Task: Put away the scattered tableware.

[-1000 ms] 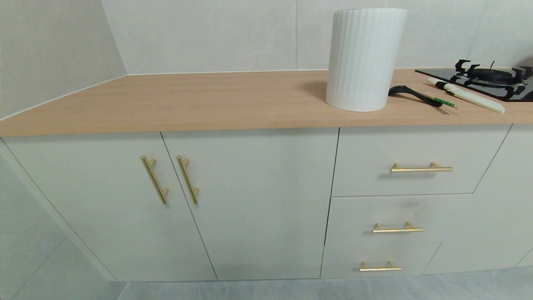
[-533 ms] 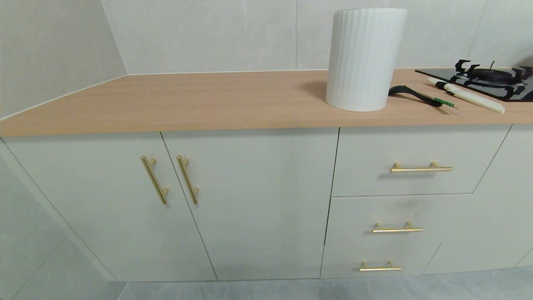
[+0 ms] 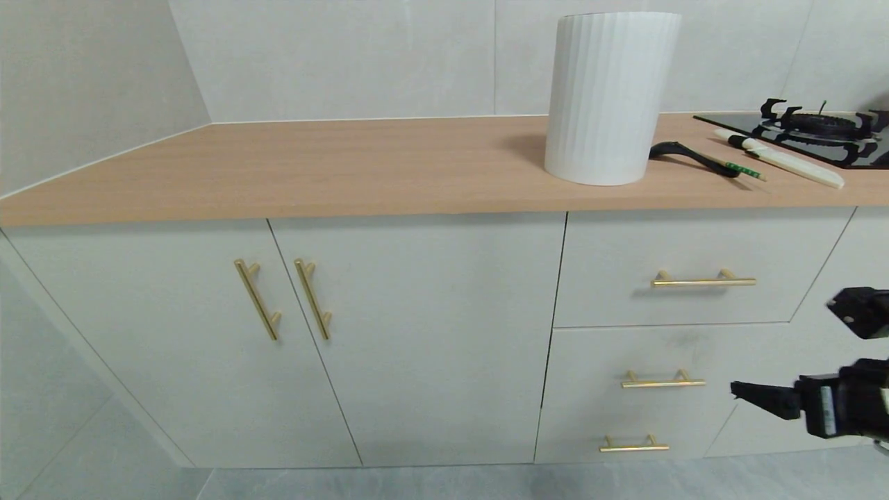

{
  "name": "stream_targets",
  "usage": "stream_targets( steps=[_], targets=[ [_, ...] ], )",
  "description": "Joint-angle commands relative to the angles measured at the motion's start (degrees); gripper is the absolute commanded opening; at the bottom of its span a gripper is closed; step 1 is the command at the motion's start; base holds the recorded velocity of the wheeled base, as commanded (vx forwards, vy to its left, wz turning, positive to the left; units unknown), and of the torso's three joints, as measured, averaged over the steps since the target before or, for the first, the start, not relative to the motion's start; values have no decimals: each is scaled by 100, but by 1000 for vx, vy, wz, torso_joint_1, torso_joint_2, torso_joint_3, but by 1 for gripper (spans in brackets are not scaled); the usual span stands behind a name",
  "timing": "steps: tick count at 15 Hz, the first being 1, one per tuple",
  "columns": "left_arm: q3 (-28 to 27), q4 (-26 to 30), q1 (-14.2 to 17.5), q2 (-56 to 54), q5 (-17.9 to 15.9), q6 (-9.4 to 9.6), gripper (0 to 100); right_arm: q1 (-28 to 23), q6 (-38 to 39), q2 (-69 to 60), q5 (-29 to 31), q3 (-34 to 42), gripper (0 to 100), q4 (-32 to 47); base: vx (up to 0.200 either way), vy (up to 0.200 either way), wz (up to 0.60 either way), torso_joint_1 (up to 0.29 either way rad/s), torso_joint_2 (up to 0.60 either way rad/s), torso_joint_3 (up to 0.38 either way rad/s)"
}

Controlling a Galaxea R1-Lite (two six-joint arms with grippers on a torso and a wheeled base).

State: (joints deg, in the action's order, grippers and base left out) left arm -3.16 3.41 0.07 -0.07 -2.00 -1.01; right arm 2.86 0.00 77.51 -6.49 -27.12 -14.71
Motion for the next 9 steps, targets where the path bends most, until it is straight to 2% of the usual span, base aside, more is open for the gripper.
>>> stream_targets(
  steps=[1, 6, 9],
  targets=[
    [-1, 1, 1, 7, 15, -13, 100, 56, -18, 2374, -2, -425, 100, -884, 0, 0, 0, 0, 0, 0],
    [-1, 1, 1, 7, 15, -4, 100, 74, -44, 3684, 763, -241, 100, -2659, 0, 0, 0, 0, 0, 0],
    [-1, 1, 1, 7, 15, -13, 100, 65, -105, 4018, 903, -170, 100, -3266, 0, 0, 0, 0, 0, 0]
  ],
)
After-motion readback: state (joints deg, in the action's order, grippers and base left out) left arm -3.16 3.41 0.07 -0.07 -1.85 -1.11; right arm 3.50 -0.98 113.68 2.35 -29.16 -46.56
